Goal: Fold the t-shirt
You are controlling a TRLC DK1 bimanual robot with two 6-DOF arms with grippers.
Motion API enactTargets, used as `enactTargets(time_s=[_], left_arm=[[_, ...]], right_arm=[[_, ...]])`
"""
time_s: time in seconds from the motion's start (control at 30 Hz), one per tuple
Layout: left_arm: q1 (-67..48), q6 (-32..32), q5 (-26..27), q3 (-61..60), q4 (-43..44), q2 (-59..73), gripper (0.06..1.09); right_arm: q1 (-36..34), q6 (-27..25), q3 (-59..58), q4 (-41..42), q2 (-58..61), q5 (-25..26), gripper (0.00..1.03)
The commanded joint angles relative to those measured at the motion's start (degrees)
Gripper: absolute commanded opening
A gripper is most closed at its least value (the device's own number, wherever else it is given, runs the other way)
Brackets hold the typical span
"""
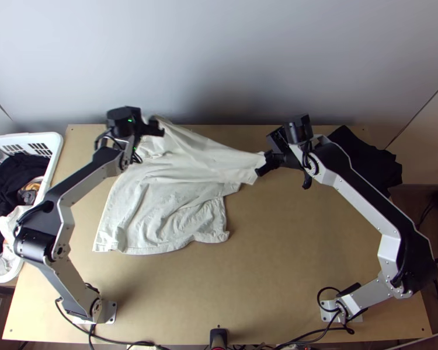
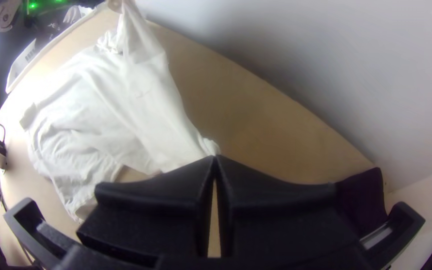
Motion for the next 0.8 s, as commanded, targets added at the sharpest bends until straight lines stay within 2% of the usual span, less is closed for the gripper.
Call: enactTargets(time_s=[0.0, 0.07, 0.2, 0.37, 0.47, 0.77], left_arm=[[-3.6, -2.5, -0.4, -3.3, -9.2, -2.6, 1.04], [-4.6, -3.2, 2.7, -5.8, -14.6, -8.0, 1.04], [-7.6, -5.7, 11.8, -7.2, -31.2, -16.9, 1.04], [-15.0, -6.1, 12.3, -8.9, -41.2, -23.9, 1.04], [-20.5, -6.7, 15.8, -9.0, -47.6, -24.7, 1.04], [-30.9, -6.1, 16.4, -13.1, -50.1, -20.7, 1.04]], right_arm=[[-3.2, 1.5, -4.7, 3.2, 1.3, -1.0, 0.03], [-4.2, 2.3, -5.1, 3.9, 1.7, -1.7, 0.03], [-5.2, 3.8, -6.7, 5.8, 1.7, -2.6, 0.03], [-5.8, 5.2, -8.4, 7.5, 1.7, -3.4, 0.03], [-6.1, 5.7, -9.0, 8.0, 1.7, -3.9, 0.03], [-5.7, 6.8, -9.0, 8.0, 0.3, -4.3, 0.03]])
